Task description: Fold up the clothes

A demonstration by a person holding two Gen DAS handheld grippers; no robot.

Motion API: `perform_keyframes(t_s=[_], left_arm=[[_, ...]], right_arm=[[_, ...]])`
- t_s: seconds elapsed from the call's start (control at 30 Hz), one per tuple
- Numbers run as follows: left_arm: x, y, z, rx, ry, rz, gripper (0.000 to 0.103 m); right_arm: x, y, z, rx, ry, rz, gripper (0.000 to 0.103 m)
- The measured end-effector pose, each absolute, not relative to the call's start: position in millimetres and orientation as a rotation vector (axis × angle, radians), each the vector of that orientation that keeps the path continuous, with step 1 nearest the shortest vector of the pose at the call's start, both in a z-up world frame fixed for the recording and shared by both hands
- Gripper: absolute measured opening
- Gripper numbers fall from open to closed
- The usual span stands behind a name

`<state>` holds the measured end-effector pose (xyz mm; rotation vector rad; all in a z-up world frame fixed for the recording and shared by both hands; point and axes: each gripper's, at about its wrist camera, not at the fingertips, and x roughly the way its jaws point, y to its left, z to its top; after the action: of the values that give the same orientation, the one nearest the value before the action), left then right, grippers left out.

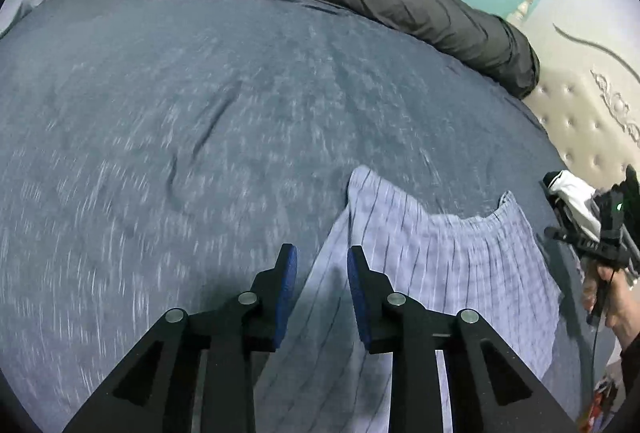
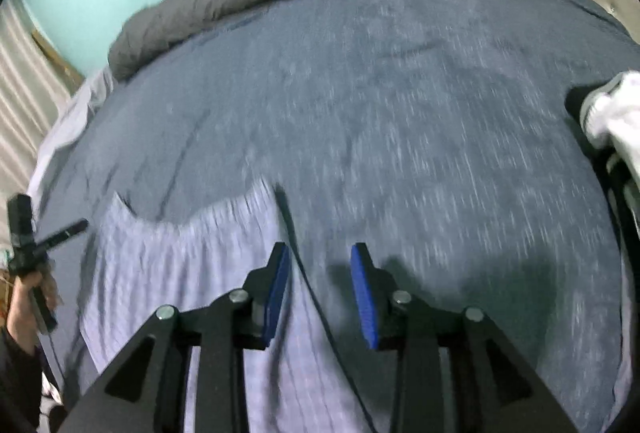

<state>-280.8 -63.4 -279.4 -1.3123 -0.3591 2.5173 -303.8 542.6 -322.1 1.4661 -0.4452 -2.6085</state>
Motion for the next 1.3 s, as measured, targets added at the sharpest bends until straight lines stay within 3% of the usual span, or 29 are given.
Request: perform_keyframes(t_s=[0.13,0.23,0.3,0.37,0.5,0.87,0.9,0.93,0.97,1.0,1.23,1.3], left_arm=[[-263.2,-61.7,-293.6,-1.335,-0.354,2.532,0.028],[-257.0,-60.6,-305.8,-1.357,-0.34,2.54,0.028],[-255.1,-59.9,-310.8,-1.364,-0.336,2.542,0.025],[-255.9,-59.8,-311.5,-1.357,-0.321,2.555,0.019],[-257.7,-61.9,-313.2,-1.35,-0.34,2.57,0.011],[-264.1,-56.6,-314.7,-1.345,-0.344,2.567,0.006],[-264.7,-57.0,-314.8,-1.344,-0.352,2.564,0.006],[-264.6,-57.4,-314.0,-1.343,-0.358,2.563,0.006],[-264.4,-57.7,-313.2,-1.342,-0.362,2.563,0.006],[-263.6,-57.7,-312.0,-1.341,-0.358,2.566,0.006],[-249.2,-55.6,-305.6,-1.361,-0.385,2.56,0.007],[-247.7,-53.8,-305.2,-1.378,-0.393,2.555,0.007]], right_arm=[[-288.9,540.5,-334.8,1.51,-0.453,-2.568,0.03],[-287.2,530.0,-339.4,1.563,-0.393,-2.552,0.018],[-288.1,523.8,-343.9,1.612,-0.338,-2.548,0.003],[-288.1,522.4,-344.7,1.625,-0.32,-2.562,0.001],[-282.7,538.1,-339.2,1.595,-0.39,-2.672,0.0],[-262.7,558.6,-341.3,1.549,-0.559,-2.71,0.002],[-253.3,565.5,-338.2,1.524,-0.625,-2.722,0.004],[-244.4,569.9,-336.9,1.511,-0.661,-2.721,0.015],[-236.3,573.2,-336.4,1.503,-0.683,-2.714,0.032],[-225.7,576.4,-336.8,1.504,-0.693,-2.711,0.037],[-175.1,581.8,-336.8,1.502,-0.708,-2.674,0.035],[-169.2,581.1,-340.5,1.519,-0.716,-2.657,0.017]])
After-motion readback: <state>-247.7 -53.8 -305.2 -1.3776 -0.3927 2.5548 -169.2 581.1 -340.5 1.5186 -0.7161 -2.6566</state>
